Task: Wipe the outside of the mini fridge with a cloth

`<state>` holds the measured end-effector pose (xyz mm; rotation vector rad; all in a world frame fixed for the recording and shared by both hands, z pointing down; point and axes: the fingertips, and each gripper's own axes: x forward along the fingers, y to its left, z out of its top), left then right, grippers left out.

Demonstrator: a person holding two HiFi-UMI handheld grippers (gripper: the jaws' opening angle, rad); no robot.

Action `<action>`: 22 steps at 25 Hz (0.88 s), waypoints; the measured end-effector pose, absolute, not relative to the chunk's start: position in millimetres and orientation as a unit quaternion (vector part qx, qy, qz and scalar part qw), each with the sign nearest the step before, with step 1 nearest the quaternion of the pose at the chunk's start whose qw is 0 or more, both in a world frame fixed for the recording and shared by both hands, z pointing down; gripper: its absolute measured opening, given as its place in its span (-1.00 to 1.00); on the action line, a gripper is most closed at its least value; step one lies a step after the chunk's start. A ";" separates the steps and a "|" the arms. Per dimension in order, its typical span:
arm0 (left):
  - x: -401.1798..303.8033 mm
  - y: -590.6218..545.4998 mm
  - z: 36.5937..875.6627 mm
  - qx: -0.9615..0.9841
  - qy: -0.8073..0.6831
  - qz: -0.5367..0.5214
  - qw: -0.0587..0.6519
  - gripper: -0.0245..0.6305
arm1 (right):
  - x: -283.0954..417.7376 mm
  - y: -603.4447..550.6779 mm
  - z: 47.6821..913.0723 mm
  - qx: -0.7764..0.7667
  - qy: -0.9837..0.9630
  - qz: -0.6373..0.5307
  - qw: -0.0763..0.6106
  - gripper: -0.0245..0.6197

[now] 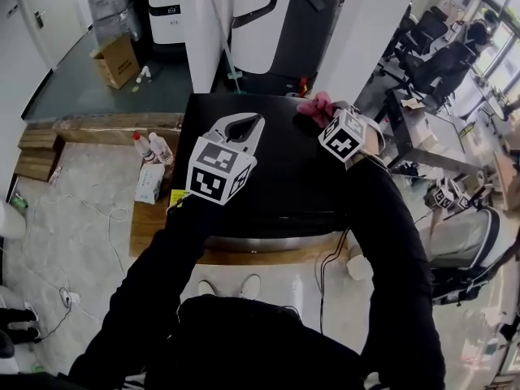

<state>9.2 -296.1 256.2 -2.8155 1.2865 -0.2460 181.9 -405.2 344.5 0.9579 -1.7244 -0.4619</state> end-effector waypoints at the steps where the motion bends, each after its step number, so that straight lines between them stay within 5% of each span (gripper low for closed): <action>1: 4.7 -291.8 253.4 -0.906 0.417 -0.077 0.020 -0.91 | 184.2 -404.6 344.7 0.408 -0.719 -0.189 0.530 -0.88; 7: -37.8 -258.0 227.6 -0.900 0.429 -0.057 0.046 -0.91 | 165.1 -374.7 303.9 0.448 -0.744 -0.188 0.457 -0.88; 22: -174.2 -176.0 235.6 -0.900 0.435 -0.012 0.028 -0.91 | -59.8 -217.8 240.6 0.379 -0.828 -0.212 0.354 -0.88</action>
